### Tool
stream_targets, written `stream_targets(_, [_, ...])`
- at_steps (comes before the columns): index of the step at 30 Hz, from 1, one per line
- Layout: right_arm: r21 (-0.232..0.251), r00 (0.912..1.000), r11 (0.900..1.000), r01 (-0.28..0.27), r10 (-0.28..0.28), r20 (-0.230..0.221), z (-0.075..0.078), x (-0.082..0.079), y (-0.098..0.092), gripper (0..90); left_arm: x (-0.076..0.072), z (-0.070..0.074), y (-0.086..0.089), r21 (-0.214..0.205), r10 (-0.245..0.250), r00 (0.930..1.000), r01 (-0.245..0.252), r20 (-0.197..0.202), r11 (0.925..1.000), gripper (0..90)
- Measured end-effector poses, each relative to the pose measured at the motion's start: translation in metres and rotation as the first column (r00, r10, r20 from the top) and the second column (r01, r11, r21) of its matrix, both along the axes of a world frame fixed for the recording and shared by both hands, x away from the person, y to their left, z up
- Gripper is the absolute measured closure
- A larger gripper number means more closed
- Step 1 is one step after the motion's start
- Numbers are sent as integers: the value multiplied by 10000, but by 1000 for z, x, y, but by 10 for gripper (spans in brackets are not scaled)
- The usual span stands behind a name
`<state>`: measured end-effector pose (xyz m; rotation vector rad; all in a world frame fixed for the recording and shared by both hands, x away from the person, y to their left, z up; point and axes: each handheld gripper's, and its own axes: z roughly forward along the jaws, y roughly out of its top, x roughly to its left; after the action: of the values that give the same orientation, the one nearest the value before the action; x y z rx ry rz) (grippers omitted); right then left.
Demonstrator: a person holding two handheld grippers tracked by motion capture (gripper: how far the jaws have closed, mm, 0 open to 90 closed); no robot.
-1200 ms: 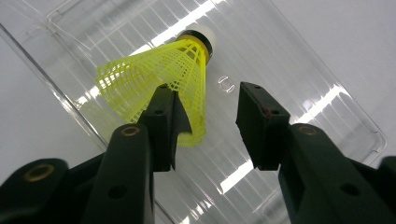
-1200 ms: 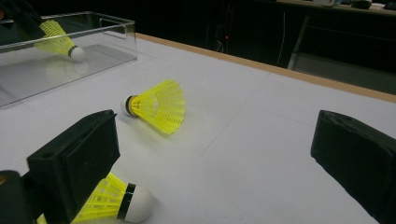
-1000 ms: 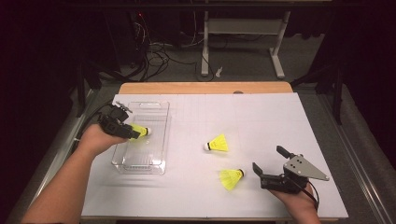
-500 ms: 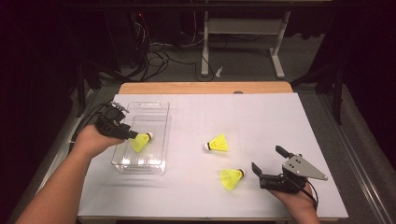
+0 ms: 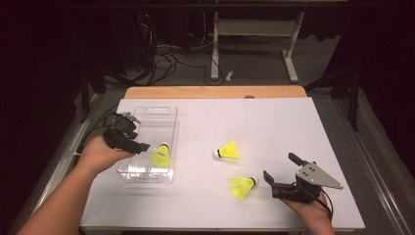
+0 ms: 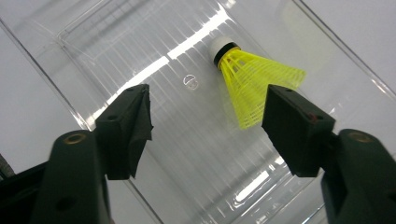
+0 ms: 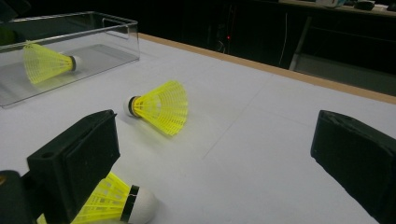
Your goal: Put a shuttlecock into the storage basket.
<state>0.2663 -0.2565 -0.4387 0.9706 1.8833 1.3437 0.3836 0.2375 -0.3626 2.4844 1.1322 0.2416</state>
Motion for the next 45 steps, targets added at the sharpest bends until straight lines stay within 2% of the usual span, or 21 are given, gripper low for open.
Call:
stream_targets(8, [-1, 10000, 10000, 1, -1, 7, 0, 0, 1, 16, -8, 2, -11, 276, 151, 9999, -150, -32, 9995, 167])
stream_targets(11, [5, 10000, 10000, -4, 4, 15, 0, 0, 0, 16, -9, 2, -13, 328, 170, 9998, -166, -135, 9993, 130])
stream_targets(16, [2, 10000, 10000, -2, 2, 6, 0, 0, 0, 16, -11, 1, -20, 322, 144, 9993, -133, -344, 9994, 10])
stream_targets(21, [7, 10000, 10000, -9, 9, 3, 0, 0, 1, 16, -15, 0, -32, 272, -8, 9995, 17, -323, 9996, 3])
stream_targets(28, [-5, 10000, 10000, -20, 20, -4, 0, 0, 1, 16, -20, 2, -50, 86, -479, 9980, 483, -412, 9988, 7])
stream_targets(45, [7, 10000, 10000, -66, 66, 27, 1, -1, 1, 16, -26, 8, -85, -140, -1166, 9920, 1161, -493, 9931, 7])
